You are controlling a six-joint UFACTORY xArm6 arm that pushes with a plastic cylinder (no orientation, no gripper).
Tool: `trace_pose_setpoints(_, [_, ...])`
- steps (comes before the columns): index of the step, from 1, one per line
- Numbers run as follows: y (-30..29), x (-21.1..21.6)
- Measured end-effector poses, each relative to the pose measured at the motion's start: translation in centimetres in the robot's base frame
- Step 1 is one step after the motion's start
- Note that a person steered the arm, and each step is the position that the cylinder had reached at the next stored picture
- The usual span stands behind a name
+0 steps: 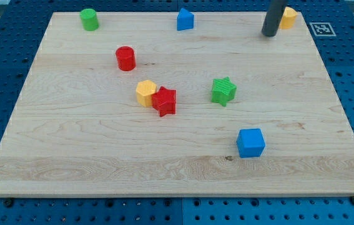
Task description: Nudge the blue cube a bit left
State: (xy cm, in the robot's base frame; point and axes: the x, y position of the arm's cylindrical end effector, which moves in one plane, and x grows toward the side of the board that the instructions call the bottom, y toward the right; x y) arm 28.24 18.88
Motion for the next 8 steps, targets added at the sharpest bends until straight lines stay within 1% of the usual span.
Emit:
trace_pose_setpoints(6, [-0.9,1.9])
trace_pose_setpoints(7, [-2.8,3.4])
trace_pose_setpoints(8, [-4.7,6.6])
